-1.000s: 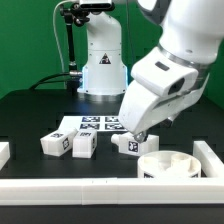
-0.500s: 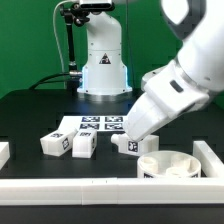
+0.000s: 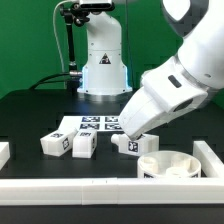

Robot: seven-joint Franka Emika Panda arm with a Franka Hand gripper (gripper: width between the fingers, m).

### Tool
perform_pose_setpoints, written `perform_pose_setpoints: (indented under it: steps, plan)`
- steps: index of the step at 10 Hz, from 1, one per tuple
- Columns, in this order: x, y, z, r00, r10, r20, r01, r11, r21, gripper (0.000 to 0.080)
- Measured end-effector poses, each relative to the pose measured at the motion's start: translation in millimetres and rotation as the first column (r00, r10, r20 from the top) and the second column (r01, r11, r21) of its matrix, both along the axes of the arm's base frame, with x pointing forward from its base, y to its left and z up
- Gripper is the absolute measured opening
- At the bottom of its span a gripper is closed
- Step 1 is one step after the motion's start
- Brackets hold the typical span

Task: Assemble stool

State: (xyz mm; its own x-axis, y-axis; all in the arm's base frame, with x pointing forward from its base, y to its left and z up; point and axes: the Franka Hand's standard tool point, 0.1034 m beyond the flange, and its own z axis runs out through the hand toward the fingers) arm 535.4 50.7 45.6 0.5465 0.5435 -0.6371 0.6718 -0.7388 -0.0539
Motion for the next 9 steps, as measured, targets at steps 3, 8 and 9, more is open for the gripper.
perform_pose_setpoints:
  steps: [3,8,9]
  plan:
    - [-10.5,0.4,-2.6,0.997,-0.004,-0.080,0.000,0.999,-0.046,0.0649]
    - [-15.6,1.5,-14.1,0.970,-0.029,-0.241,-0.003,0.992,-0.129,0.0649]
    - [-16.7,1.2,-15.1,0.970,-0.030,-0.242,-0.002,0.992,-0.130,0.0649]
